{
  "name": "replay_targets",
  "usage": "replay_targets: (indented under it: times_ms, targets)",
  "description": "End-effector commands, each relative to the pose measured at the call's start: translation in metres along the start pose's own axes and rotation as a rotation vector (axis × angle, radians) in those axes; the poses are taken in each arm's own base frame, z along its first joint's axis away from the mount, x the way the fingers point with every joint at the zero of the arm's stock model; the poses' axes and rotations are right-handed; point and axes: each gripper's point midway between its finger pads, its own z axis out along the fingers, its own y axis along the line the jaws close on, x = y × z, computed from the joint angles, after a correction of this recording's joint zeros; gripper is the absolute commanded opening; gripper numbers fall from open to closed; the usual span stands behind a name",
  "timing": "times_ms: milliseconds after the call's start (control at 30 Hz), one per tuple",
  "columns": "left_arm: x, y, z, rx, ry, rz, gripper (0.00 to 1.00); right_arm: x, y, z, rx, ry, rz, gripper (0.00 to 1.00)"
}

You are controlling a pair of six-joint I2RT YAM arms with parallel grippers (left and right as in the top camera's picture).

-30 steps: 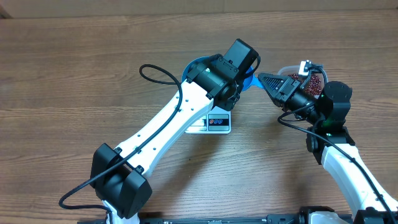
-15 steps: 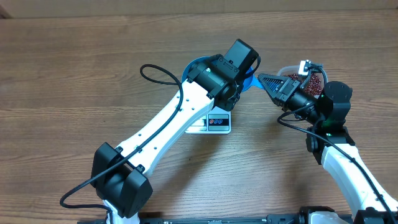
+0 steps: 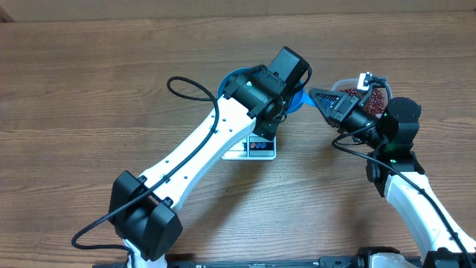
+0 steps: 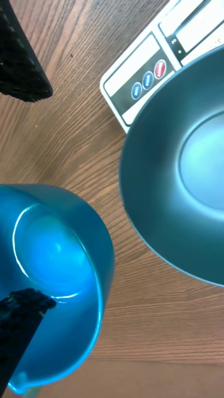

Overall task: Scoop item into bowl and weigh 150g on scale
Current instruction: 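Release scoop from left gripper, leaving it held by right gripper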

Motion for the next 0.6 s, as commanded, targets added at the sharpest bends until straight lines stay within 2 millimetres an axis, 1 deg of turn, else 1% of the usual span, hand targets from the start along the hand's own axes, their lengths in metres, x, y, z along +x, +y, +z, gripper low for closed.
replay_targets:
  times_ms: [0,133,267,300,333,367,400,500,567]
  targets:
    - [-0.008,-0.008,-0.007,0.031,-0.034,0.062,1.0,-0.004,0.007,0.001,-0.014,-0.007,-0.018,0.04]
    - [-0.018,-0.015,-0.024,0.067,-0.04,0.119,0.99,-0.004,0.007,0.001,-0.014,-0.007,-0.022,0.04]
    - [-0.032,-0.024,-0.053,0.126,-0.056,0.209,1.0,-0.004,0.007,0.001,-0.012,-0.009,-0.025,0.04]
    - [-0.04,-0.028,-0.066,0.153,-0.07,0.267,1.0,-0.004,0.007,0.001,-0.012,-0.009,-0.025,0.04]
    - [-0.045,-0.029,-0.073,0.167,-0.082,0.305,1.0,-0.004,0.007,0.001,-0.012,-0.009,-0.025,0.04]
    - [-0.054,-0.032,-0.086,0.188,-0.11,0.393,0.99,-0.004,0.007,0.001,-0.012,-0.009,-0.025,0.04]
    - [-0.062,-0.033,-0.095,0.196,-0.134,0.463,0.99,-0.004,0.007,0.001,-0.012,-0.009,-0.025,0.04]
    - [-0.086,-0.028,-0.115,0.178,-0.211,0.624,0.99,-0.004,0.007,0.001,-0.012,-0.009,-0.025,0.04]
    - [-0.102,-0.02,-0.124,0.14,-0.242,0.743,0.99,-0.004,0.007,0.001,-0.012,-0.009,-0.025,0.04]
